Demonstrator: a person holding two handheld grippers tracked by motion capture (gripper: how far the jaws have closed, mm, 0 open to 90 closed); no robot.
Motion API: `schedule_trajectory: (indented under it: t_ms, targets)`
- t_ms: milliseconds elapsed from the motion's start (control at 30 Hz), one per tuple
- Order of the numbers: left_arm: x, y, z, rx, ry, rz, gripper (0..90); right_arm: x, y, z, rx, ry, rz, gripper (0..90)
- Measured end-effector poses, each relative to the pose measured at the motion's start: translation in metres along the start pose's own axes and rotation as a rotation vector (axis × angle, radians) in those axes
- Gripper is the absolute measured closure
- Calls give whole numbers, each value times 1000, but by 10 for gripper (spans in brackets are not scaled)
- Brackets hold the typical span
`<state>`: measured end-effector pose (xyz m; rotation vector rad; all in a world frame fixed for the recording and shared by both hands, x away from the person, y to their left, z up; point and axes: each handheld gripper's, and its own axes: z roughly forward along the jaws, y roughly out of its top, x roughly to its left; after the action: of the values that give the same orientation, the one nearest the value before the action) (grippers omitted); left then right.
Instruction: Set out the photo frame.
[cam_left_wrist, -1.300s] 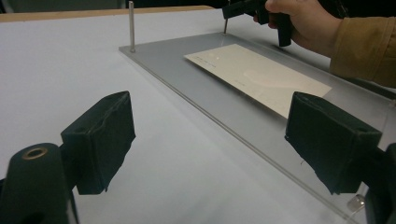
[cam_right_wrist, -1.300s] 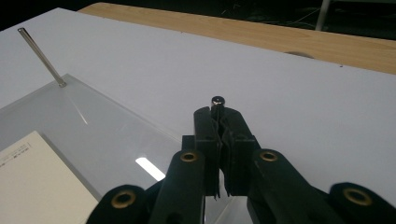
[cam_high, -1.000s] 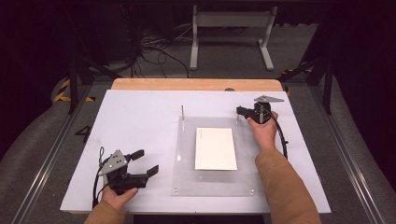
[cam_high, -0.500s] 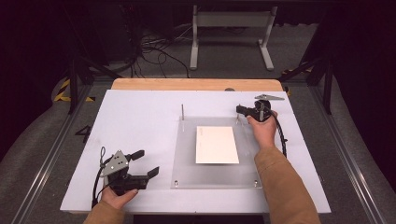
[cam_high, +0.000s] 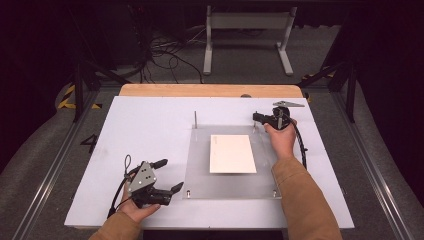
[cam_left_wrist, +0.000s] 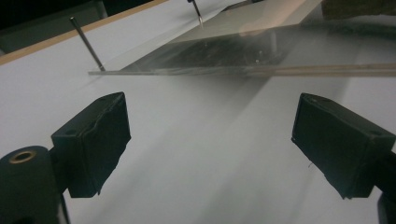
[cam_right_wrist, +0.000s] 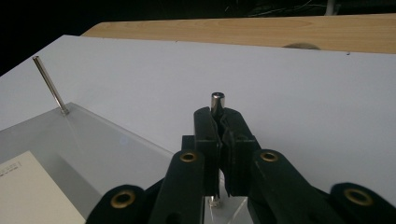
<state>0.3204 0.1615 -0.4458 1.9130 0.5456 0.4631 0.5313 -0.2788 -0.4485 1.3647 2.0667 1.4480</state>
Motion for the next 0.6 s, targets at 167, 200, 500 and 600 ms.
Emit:
schedule_trajectory:
  t_ms: [167,200,500,600]
  targets:
    - [-4,9,10,-17,-18,35,125,0,0,0,-2,0,2,855]
    - [-5,10,13,-18,-20,40,127,0,0,0,-4,0,4,856]
    - [-11,16,27,-57,-73,79,173,-1,-1,1,-10,6,11,855]
    - [-15,19,33,-66,-107,94,222,-2,-2,0,-13,10,12,854]
